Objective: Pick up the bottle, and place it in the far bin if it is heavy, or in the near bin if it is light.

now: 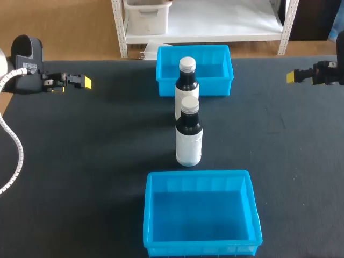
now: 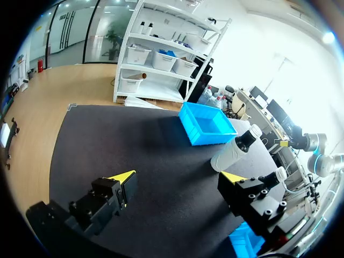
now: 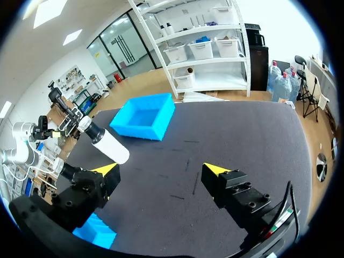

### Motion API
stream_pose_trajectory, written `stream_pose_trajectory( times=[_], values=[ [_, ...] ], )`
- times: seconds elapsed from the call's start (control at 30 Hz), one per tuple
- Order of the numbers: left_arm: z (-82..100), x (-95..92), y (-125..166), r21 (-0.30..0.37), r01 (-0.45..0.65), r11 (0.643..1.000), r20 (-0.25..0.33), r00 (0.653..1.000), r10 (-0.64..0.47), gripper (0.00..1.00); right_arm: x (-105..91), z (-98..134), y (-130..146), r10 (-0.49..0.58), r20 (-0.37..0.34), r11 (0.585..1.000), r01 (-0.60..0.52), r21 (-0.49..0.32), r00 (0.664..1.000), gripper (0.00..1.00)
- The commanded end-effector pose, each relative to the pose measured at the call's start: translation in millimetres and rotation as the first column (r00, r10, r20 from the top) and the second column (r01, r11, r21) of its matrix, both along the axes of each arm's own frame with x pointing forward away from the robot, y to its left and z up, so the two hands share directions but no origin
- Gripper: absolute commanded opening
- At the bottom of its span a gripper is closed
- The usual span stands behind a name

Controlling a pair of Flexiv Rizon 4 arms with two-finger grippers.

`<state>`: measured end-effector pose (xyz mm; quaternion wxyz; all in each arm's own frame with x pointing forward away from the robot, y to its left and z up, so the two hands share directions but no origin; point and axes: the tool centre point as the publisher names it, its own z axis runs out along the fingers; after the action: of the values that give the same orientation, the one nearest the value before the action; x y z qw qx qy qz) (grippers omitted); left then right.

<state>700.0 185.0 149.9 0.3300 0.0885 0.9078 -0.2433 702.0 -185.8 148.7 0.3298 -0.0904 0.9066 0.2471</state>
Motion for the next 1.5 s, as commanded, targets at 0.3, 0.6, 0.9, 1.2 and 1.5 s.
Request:
stream_pose_trajectory(
  times=[0.3,0.6,0.9,1.2,1.5],
  values=[
    [0.0,0.0,0,0.000,0.000,1.000,0.000,1.000,0.000,1.00,-1.2,1,1,-0.004,0.000,1.000,0.004,-0.004,1.000,1.00],
    [0.0,0.0,0,0.000,0.000,1.000,0.000,1.000,0.000,1.00,12.1,6,-17,0.199,0.071,0.979,-0.195,-0.063,0.977,1.00],
    [0.0,0.0,0,0.000,0.000,1.000,0.000,1.000,0.000,1.00,2.3,19,-17,0.655,0.083,0.755,-0.654,-0.036,0.751,1.00],
    [0.0,0.0,0,0.000,0.000,1.000,0.000,1.000,0.000,1.00,2.3,19,-17,0.655,0.083,0.755,-0.654,-0.036,0.751,1.00],
    [0.0,0.0,0,0.000,0.000,1.000,0.000,1.000,0.000,1.00,-11.9,15,27,0.732,0.220,0.680,-0.709,-0.187,0.644,1.00]
  ],
)
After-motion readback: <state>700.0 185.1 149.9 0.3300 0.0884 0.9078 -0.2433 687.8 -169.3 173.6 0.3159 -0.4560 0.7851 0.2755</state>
